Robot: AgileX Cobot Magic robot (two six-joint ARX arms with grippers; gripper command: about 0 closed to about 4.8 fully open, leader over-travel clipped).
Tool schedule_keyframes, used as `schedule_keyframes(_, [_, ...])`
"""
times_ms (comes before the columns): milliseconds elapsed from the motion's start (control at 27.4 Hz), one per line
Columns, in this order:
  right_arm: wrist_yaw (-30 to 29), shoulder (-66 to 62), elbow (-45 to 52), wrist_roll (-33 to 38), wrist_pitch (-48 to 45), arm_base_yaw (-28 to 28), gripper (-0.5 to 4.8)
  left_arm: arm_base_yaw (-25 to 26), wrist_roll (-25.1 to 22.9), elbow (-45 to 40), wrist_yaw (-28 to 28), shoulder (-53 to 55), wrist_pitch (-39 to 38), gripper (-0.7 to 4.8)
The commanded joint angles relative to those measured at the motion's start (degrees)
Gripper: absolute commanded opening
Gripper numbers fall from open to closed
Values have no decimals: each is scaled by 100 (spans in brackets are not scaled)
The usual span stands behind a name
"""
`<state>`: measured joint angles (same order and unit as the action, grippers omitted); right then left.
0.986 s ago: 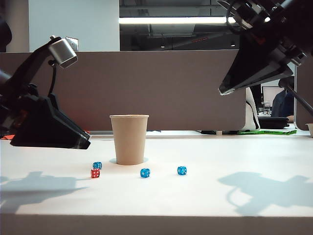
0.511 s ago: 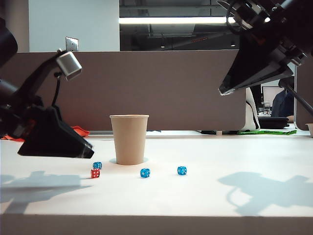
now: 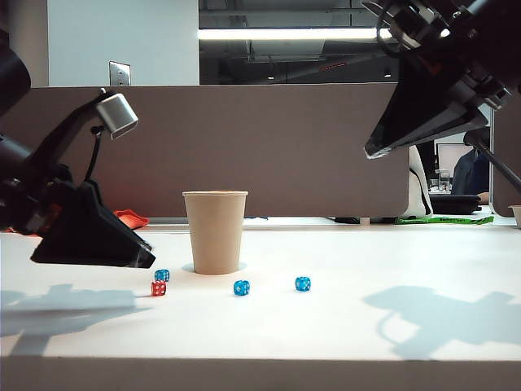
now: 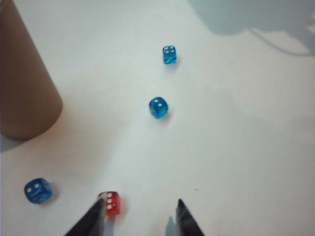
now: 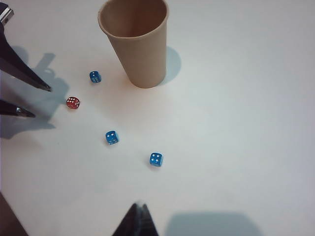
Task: Pick up the dice with a different color and drop it into the paper cup.
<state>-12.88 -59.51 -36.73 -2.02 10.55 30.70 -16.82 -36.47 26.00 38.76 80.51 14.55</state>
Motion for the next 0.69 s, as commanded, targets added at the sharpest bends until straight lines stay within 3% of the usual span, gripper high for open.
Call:
schedule_keyframes(37, [-11,11,-11,-15,-46,2,-1,2,79,37,-46,90,199,184])
schedule_keyframes(694, [-13,11,-11,-15,-7,4,-1,2,330,42,-168,199,273,183])
